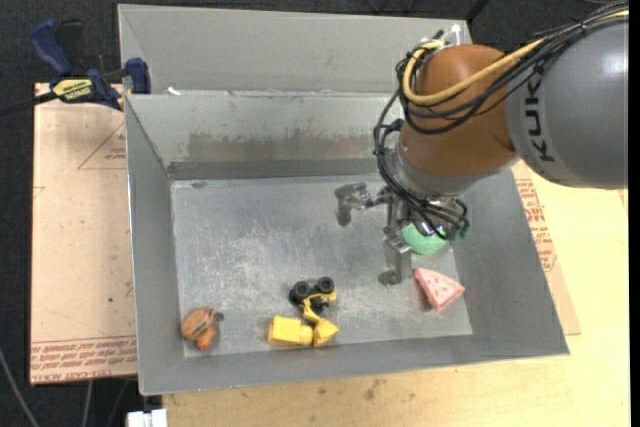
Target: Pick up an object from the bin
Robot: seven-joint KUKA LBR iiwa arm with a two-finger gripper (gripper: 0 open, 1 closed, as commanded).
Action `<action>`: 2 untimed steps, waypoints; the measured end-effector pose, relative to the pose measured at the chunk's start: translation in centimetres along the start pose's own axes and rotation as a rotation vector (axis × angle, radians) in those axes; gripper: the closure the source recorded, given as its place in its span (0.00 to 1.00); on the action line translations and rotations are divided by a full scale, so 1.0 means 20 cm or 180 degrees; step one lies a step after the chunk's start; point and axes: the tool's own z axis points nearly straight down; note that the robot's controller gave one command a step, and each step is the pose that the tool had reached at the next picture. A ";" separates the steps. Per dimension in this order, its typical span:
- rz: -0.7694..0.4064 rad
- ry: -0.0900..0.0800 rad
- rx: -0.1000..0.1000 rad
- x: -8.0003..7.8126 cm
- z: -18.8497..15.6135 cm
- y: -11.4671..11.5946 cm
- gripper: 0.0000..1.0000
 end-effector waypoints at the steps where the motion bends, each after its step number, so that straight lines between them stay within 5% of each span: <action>1: 0.0198 0.0001 0.0007 0.07 0.09 0.17 0.00; 2: -0.0135 -0.0007 0.0005 -0.01 0.28 0.19 0.00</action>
Offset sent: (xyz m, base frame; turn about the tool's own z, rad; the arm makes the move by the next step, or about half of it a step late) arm -0.0060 0.0347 -0.0664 -0.0554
